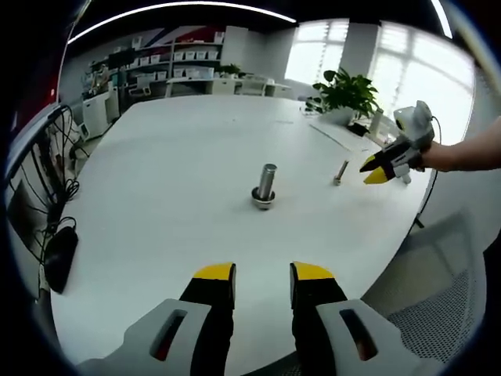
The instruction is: Place the washer onto the threaded stud by aligning its center hole with the stud, sliding it down to the base, and recovering from edge contact or off-axis alignment until the washer reaches the visible bottom stop.
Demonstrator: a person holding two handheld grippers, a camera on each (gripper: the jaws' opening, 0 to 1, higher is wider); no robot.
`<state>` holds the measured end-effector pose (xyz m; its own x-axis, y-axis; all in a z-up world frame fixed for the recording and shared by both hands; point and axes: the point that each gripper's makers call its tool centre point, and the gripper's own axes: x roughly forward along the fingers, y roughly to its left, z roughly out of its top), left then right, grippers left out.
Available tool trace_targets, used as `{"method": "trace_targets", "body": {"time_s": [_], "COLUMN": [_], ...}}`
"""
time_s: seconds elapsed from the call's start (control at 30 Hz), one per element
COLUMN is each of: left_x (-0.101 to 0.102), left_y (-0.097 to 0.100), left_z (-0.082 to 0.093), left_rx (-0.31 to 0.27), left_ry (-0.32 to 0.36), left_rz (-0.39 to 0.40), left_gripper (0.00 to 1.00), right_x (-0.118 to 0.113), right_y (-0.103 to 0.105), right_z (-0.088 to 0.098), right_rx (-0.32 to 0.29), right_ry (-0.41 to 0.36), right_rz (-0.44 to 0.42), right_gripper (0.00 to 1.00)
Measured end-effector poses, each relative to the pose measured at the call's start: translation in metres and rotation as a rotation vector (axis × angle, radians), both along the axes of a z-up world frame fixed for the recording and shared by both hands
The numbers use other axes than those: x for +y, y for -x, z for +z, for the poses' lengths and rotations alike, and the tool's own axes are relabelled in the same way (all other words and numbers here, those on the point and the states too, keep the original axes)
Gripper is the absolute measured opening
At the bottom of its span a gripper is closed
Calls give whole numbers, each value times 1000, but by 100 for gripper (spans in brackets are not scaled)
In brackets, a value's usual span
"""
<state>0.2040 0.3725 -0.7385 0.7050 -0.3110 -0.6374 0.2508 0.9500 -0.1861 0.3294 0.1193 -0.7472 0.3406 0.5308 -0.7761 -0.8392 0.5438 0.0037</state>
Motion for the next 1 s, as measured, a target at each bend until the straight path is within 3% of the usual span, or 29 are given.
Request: {"method": "trace_targets", "body": {"time_s": [0.13, 0.8, 1.0], "left_x": [-1, -8, -9], "left_y": [1, 5, 5], "left_z": [0, -9, -9], "left_rx": [6, 48, 47], "left_ry": [2, -10, -16], "left_rz": [-4, -45, -46], "left_gripper": [26, 26, 26], "right_x": [-1, -15, -16], "right_y": [8, 49, 57], "right_z": [3, 11, 9], "right_rx": [0, 2, 6], "right_ry": [-66, -235, -221], "right_rz": [-52, -234, -233], "right_gripper": [29, 34, 36]}}
